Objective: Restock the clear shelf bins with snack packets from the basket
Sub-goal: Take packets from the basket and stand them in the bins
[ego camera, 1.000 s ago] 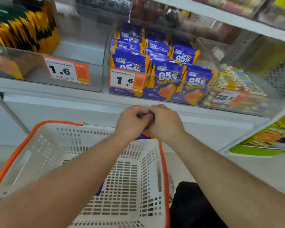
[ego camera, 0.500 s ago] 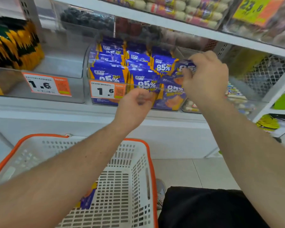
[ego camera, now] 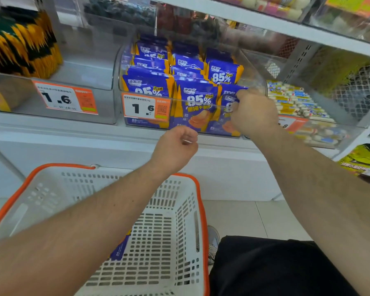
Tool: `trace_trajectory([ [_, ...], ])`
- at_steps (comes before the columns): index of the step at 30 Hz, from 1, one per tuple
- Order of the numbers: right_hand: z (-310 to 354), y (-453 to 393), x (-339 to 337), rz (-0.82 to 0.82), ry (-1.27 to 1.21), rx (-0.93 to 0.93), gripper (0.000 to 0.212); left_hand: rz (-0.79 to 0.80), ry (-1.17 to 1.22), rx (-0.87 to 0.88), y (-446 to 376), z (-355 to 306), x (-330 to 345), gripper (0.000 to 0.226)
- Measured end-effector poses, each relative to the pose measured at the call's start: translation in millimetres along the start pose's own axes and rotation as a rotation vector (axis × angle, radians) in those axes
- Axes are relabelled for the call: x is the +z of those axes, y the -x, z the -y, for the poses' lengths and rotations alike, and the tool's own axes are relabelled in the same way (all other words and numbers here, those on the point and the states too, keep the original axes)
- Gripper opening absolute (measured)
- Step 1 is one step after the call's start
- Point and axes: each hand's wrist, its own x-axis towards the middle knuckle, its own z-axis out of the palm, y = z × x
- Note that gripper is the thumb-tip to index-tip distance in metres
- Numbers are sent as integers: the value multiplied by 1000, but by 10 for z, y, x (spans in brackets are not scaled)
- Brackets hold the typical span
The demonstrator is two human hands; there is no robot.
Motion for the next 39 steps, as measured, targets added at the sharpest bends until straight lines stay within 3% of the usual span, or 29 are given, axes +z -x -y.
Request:
trace_trajectory([
  [4, 43, 30, -36, 10, 13, 16, 32, 27, -11, -38, 46, 86, -3, 18],
  [9, 67, 68, -45, -264, -140, -41, 51, 30, -89, 17, 101, 226, -109, 20],
  [11, 28, -92, -144, -186, -201, -75, 63, 17, -108, 102, 89, 132, -166, 22],
  [13, -32, -278, -243, 21, -229, -82, 67, 1, -120, 232, 12, -87, -226, 23],
  [15, -99, -414, -262, 210, -198, -107, 56, -7, -175, 375, -168, -376, -271, 22],
  [18, -163, -487, -196, 236, -201, -182, 30, -19, -286, 436, -582, -821, -277, 24],
  [22, -254, -506, -95, 248, -271, -184, 39, 2, -522, 408, -1258, -1265, -130, 20],
  [29, -293, -495, -35, 279, -306, -196, 47, 517, -1096, 129, -2006, -1370, 362, 27],
  [34, -318, -494, -44, 274, -319, -216, 53, 562, -1067, -6, -2117, -1415, 475, 29],
  [39, -312, -471, -12, 239, -306, -230, 52, 511, -1115, -3, -2089, -1407, 570, 25],
])
